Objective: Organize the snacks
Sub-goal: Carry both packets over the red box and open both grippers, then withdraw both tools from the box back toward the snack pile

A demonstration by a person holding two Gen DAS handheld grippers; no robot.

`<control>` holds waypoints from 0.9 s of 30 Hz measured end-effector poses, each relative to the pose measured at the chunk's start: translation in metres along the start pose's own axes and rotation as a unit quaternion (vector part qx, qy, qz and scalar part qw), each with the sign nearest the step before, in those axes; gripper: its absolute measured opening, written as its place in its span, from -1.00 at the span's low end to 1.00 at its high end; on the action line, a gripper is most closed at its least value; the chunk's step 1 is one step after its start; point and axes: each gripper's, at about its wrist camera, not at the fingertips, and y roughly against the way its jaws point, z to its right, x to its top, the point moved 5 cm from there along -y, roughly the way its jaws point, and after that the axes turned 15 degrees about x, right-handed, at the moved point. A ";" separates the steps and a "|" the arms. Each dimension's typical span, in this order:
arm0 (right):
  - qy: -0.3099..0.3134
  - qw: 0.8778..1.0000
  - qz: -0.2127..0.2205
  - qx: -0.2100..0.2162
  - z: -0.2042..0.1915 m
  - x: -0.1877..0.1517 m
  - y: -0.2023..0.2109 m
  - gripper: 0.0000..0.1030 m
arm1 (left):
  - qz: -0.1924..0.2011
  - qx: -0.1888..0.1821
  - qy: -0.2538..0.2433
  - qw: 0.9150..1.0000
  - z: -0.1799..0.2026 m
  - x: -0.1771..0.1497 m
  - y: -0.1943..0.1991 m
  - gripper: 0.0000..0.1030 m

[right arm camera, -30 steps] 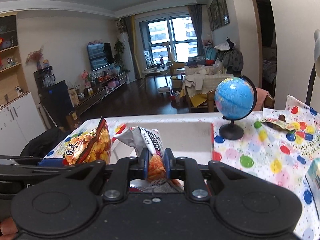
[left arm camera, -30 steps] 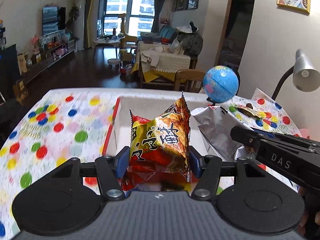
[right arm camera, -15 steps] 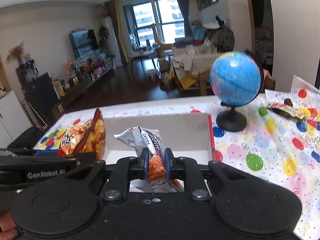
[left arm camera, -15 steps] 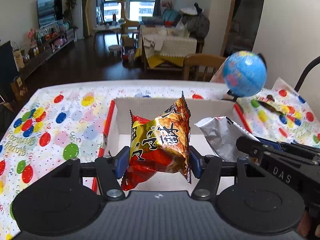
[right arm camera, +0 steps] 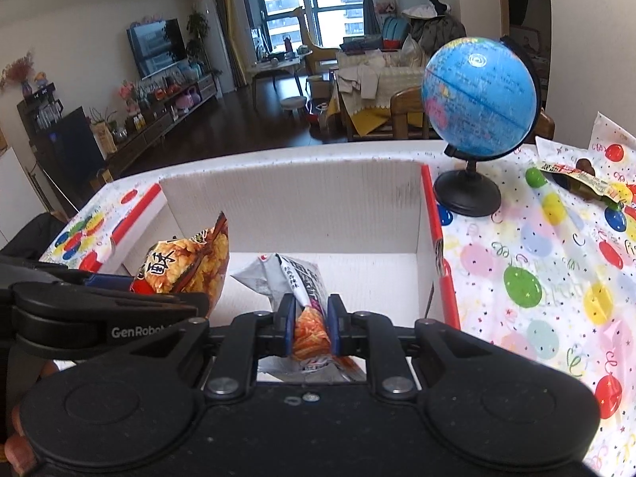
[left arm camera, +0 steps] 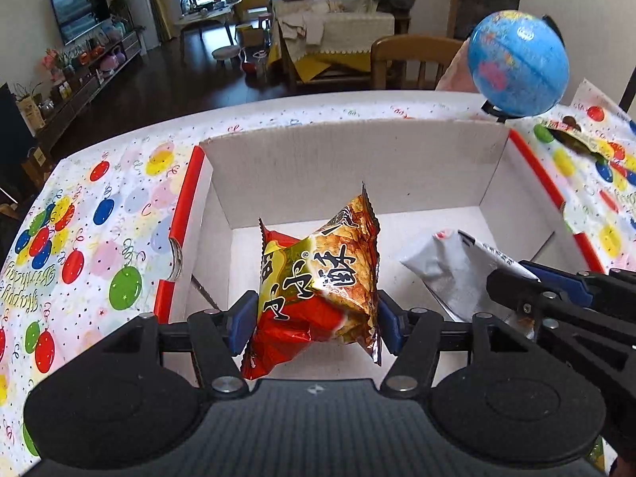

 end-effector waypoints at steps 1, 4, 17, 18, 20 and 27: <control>-0.001 1.000 -0.003 0.000 0.000 -0.001 0.000 -0.67 | -0.006 0.001 -0.001 1.000 0.000 -0.001 -0.002 0.24; -0.004 1.000 -0.008 -0.001 -0.001 -0.002 -0.003 -0.63 | -0.010 0.001 -0.004 1.000 0.001 -0.001 -0.003 0.24; -0.003 1.000 0.008 -0.001 -0.003 0.002 0.029 -0.13 | 0.033 -0.012 0.036 0.999 -0.016 -0.001 0.045 0.47; -0.001 1.000 0.011 -0.001 -0.005 0.003 0.034 -0.11 | 0.038 -0.013 0.038 0.998 -0.017 -0.001 0.051 0.47; 0.003 1.000 0.017 -0.001 -0.009 0.004 0.044 0.00 | 0.045 -0.016 0.044 0.998 -0.020 -0.002 0.063 0.47; 0.016 0.999 0.046 -0.002 -0.024 0.007 0.082 0.35 | 0.068 -0.019 0.056 0.996 -0.030 -0.012 0.103 0.50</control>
